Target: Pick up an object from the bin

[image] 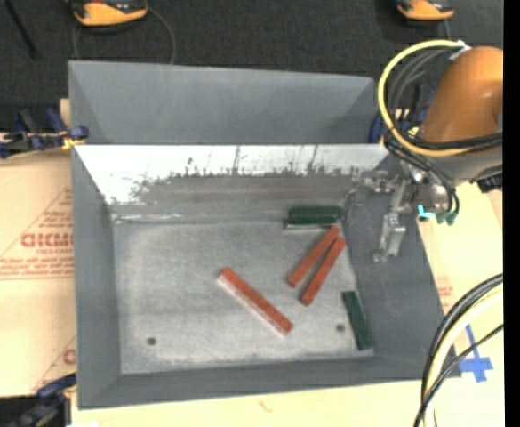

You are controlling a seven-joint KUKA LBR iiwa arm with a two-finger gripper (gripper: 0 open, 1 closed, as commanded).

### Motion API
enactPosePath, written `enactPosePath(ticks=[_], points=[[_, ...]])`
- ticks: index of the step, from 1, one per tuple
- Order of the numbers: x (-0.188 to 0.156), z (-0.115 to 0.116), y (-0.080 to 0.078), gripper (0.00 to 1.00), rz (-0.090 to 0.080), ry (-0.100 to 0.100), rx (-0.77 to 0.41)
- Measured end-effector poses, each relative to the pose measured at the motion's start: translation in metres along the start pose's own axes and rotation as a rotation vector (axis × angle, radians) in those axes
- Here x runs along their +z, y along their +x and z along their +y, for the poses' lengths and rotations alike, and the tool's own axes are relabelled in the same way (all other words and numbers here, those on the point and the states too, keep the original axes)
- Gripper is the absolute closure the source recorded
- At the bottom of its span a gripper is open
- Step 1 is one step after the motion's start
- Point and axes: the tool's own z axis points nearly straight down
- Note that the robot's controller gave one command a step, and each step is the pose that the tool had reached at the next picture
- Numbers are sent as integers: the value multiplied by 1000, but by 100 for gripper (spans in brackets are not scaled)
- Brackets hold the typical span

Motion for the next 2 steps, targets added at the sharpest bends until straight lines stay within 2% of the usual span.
enactPosePath(ticks=[1, 2], points=[[-5, 1, -2, 100, -8, 2, -4], [-5, 1, -2, 0, -8, 1, -6]])
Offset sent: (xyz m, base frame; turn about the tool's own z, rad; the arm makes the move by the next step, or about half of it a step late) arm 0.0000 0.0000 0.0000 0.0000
